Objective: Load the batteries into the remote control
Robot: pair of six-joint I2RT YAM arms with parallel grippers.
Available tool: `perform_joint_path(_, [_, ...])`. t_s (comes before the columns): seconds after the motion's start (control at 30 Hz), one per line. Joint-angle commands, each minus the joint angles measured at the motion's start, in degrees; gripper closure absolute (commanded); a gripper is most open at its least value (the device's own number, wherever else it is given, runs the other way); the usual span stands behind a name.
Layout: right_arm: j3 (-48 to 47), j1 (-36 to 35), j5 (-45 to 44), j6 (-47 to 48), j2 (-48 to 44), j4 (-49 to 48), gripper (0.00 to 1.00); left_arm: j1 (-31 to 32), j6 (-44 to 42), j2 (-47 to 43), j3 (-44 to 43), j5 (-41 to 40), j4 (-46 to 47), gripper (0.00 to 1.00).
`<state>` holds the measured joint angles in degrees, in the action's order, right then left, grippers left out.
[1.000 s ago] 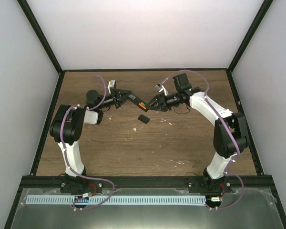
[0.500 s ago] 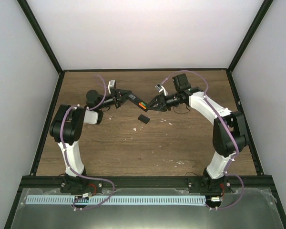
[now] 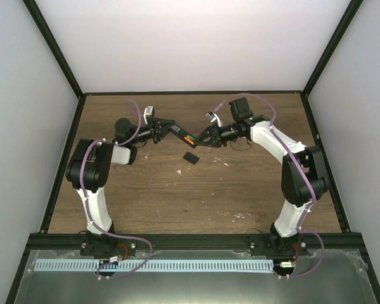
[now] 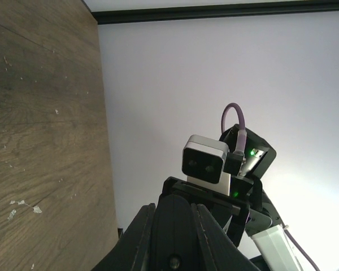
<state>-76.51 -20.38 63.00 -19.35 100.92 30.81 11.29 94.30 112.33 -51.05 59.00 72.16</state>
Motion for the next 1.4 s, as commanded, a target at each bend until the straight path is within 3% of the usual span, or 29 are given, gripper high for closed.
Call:
perform_joint_path(0.0, [-3.4,0.2,1.9,0.3,0.8,-0.8,0.80,0.7,-2.2,-1.2,-1.2,0.1,-0.6,1.00])
perform_joint_path(0.63, [-5.9,0.1,2.0,2.9,1.6,2.3,0.79,0.7,-5.3,-0.9,-2.1,-1.3,-4.8,1.00])
perform_joint_path(1.07, [-6.2,0.2,2.0,3.9,0.1,3.4,0.67,-0.3,-9.0,-0.5,-1.8,-3.1,-8.8,1.00])
perform_joint_path(1.37, [-6.0,0.4,5.2,2.2,-0.2,0.9,0.70,-0.7,-9.0,-0.6,-1.6,-1.3,-6.3,1.00])
